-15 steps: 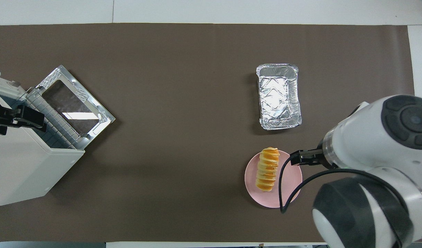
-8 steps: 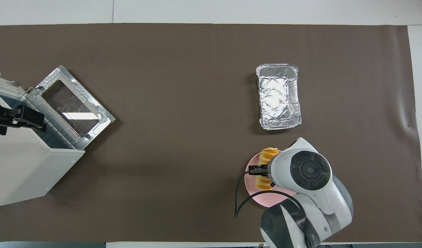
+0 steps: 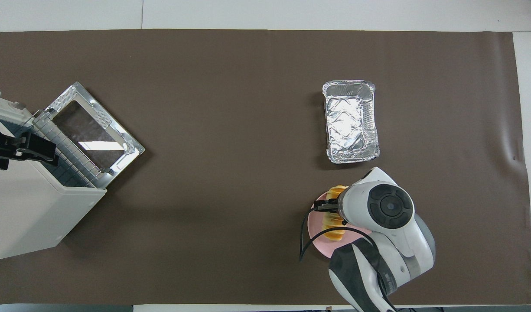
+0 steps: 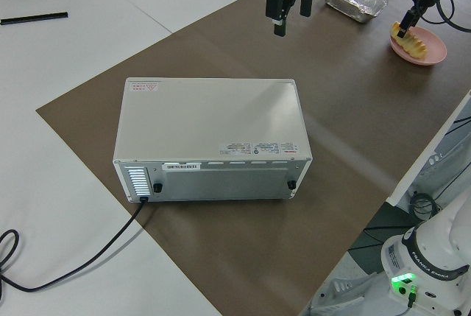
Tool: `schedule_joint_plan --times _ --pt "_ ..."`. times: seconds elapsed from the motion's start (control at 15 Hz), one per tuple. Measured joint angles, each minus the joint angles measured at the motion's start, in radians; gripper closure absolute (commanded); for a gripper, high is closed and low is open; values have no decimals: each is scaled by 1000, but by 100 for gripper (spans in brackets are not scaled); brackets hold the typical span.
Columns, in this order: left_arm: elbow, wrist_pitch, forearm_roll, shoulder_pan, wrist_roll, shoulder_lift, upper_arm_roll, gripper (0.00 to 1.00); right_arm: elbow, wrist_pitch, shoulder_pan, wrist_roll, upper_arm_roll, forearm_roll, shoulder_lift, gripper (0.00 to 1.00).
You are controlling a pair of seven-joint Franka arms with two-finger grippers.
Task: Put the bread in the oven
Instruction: 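Grasp the golden bread roll with the right gripper, then lift the bread roll and carry it over the foil tray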
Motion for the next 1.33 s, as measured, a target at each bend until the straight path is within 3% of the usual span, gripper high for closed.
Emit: schedule_joint_plan --times 0.33,0.4,0.47,0.53,0.6,0.67,1.07,1.33 --pt "0 0 0 0 0 0 0 0 -25 43 4 0 5 0 1 0" --pt "0 0 0 0 0 0 0 0 -27 43 9 0 6 0 1 6" --pt "0 0 0 0 0 0 0 0 -31 43 15 0 6 0 1 23" --pt "0 0 0 0 0 0 0 0 -35 43 18 0 8 0 1 53" --pt "0 0 0 0 0 0 0 0 -38 43 18 0 9 0 1 96" --pt "0 0 0 0 0 0 0 0 -40 44 19 0 9 0 1 100" --pt "0 0 0 0 0 0 0 0 -23 32 19 0 10 0 1 100" --pt "0 0 0 0 0 0 0 0 93 -88 19 0 10 0 15 100"
